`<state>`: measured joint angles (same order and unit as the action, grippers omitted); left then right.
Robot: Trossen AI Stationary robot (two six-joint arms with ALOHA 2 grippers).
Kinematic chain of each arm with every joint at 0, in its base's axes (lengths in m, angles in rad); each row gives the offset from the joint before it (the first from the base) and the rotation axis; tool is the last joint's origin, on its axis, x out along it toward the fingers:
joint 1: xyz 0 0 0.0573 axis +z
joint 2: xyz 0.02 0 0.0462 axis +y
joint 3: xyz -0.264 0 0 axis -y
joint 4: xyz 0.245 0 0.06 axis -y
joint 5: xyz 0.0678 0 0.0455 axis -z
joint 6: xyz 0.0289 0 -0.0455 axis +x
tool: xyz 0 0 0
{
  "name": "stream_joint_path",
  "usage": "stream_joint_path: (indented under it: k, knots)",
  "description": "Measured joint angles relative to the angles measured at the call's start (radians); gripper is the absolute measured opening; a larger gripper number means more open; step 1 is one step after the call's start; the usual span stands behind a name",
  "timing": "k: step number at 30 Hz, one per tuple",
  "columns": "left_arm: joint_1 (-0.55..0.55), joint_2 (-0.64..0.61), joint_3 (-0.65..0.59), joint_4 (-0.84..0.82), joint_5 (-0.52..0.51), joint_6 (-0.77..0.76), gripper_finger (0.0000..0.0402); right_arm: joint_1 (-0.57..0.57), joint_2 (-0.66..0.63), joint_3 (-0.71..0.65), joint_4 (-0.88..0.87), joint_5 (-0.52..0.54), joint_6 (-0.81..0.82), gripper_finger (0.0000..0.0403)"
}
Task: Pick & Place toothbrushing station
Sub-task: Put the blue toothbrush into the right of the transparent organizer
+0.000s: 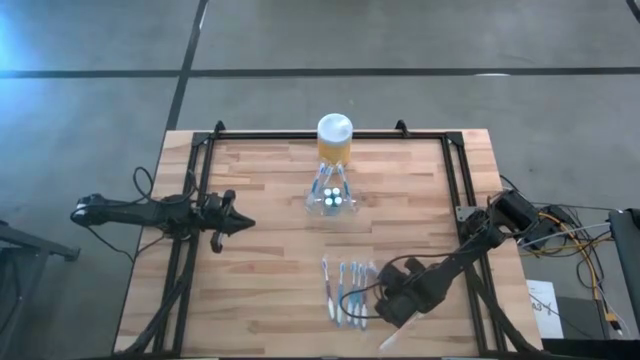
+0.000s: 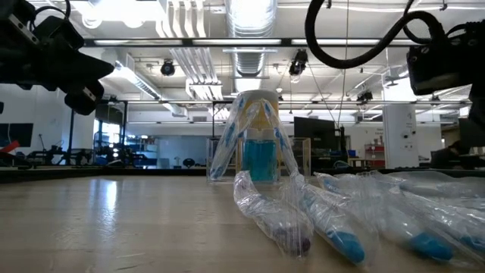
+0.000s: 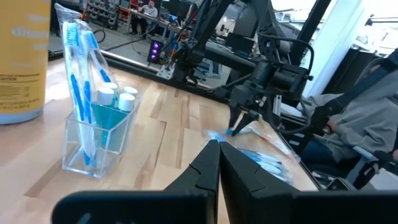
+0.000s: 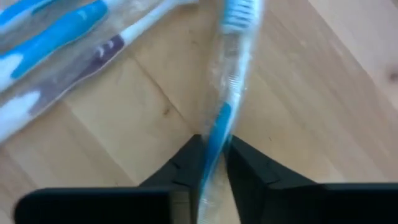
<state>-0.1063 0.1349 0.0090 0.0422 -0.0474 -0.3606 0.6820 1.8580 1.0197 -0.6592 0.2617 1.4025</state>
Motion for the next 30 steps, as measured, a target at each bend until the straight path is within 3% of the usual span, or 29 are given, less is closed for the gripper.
stream_joint_path:
  k: [6, 16, 25, 30]
  knots:
    - [0.0, 0.0, 0.0, 0.0, -0.007, 0.004, 0.0014, -0.001, 0.0, -0.002, 0.007, 0.024, -0.001, 0.0016]
    - [0.0, 0.0, -0.001, -0.01, -0.007, 0.001, 0.0014, -0.001, -0.001, 0.058, -0.045, 0.051, -0.026, 0.0019]
    - [0.0, 0.0, -0.002, -0.013, -0.006, 0.018, 0.0014, 0.0, -0.028, 0.185, -0.154, 0.212, -0.133, 0.0018]
    - [0.0, 0.0, -0.002, -0.013, -0.005, 0.017, 0.0014, 0.023, -0.102, 0.225, -0.131, 0.481, -0.237, 0.0018]
